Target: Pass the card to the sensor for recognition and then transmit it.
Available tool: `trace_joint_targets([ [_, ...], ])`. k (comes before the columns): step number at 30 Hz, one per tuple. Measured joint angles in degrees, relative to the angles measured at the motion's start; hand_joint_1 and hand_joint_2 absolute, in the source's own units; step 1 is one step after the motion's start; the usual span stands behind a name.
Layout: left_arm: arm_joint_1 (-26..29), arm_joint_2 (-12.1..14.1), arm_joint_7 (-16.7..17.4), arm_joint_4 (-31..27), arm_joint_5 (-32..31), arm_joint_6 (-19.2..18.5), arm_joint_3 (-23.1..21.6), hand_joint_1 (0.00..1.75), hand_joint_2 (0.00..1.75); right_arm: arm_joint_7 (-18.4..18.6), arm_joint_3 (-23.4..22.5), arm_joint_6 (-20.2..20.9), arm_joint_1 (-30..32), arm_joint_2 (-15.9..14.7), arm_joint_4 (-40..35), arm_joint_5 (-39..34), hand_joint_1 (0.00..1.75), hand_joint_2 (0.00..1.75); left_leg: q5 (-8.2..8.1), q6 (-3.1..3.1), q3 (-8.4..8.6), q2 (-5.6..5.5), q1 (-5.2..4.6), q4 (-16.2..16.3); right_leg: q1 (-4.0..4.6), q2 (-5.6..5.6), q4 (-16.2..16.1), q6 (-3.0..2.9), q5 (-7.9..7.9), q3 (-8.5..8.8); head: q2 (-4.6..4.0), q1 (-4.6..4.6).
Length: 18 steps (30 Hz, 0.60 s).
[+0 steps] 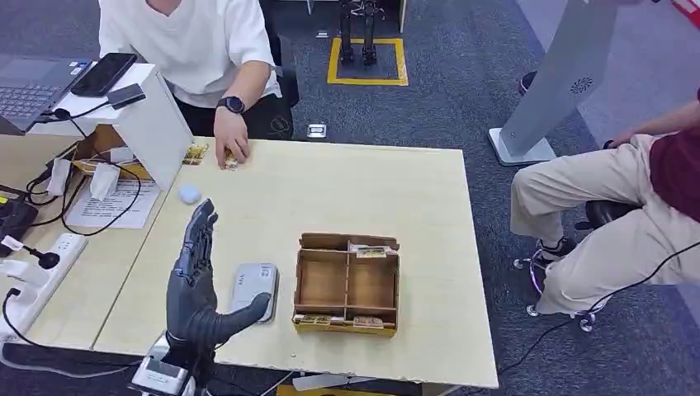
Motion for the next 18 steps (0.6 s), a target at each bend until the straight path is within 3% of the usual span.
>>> trace_joint_targets([
  [5, 0.0, 1.2, 0.0, 0.0, -3.2, 0.9, -2.4, 0.00, 1.75, -0.1, 0.0, 0.2, 0.0, 0.0, 0.0, -0.2, 0.00, 1.75, 0.00, 0.00, 0.00, 0.00, 0.00, 0.0, 0.00, 0.00, 0.0, 0.00, 0.00, -0.01, 0.02, -0.02],
  [13, -0.1, 2.7, 0.0, 0.4, -8.8, -0.7, -5.9, 0.00, 1.75, -0.8, 0.0, 1.2, 0.0, -0.1, 0.0, -0.6, 0.00, 1.75, -0.01, 0.00, -0.01, 0.00, 0.00, 0.0, 0.00, 0.00, 0.0, 0.00, 0.00, -0.01, 0.02, -0.02],
  [18, 0.0, 2.9, 0.0, 1.0, -9.5, -0.7, -6.9, 0.00, 1.75, -0.8, 0.0, 1.2, 0.0, -0.2, 0.0, -0.7, 0.00, 1.75, 0.00, 0.00, 0.00, 0.00, 0.00, 0.0, 0.00, 0.00, 0.0, 0.00, 0.00, -0.01, 0.00, -0.02],
])
